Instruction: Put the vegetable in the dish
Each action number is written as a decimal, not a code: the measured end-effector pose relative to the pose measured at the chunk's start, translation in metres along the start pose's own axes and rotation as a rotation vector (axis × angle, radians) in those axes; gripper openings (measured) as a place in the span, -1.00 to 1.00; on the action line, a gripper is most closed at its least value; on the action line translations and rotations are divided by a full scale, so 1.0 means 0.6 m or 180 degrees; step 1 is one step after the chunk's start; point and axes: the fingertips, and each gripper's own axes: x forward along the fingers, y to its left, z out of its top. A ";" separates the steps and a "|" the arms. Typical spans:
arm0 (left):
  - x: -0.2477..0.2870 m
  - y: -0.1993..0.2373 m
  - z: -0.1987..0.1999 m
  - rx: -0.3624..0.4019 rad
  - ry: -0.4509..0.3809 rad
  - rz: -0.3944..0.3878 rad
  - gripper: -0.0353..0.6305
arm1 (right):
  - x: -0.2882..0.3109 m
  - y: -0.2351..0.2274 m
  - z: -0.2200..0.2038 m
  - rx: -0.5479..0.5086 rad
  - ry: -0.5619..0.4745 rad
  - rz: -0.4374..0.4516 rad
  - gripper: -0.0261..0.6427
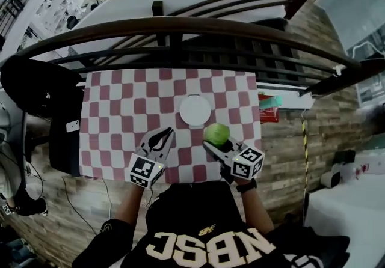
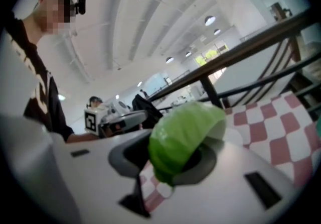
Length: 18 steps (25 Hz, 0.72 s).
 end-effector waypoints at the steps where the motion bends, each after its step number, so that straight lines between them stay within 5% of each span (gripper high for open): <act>1: 0.009 -0.003 -0.006 0.0059 0.0095 -0.0157 -0.82 | 0.006 -0.010 -0.005 0.0083 0.0068 0.0133 -0.54; 4: 0.043 -0.012 -0.025 0.0319 0.0370 -0.0589 -0.81 | 0.019 -0.039 -0.018 0.0334 0.0243 0.0562 -0.54; 7: 0.086 -0.017 -0.042 0.0583 0.0537 -0.0972 -0.52 | 0.035 -0.061 -0.019 0.0582 0.0375 0.1086 -0.54; 13: 0.099 -0.103 -0.121 0.0747 0.1102 -0.2146 0.56 | 0.066 -0.039 -0.042 0.1002 0.0476 0.1938 -0.54; 18: 0.127 -0.124 -0.133 0.1020 0.1124 -0.2277 0.76 | 0.068 -0.001 -0.041 0.1102 0.0512 0.2826 -0.54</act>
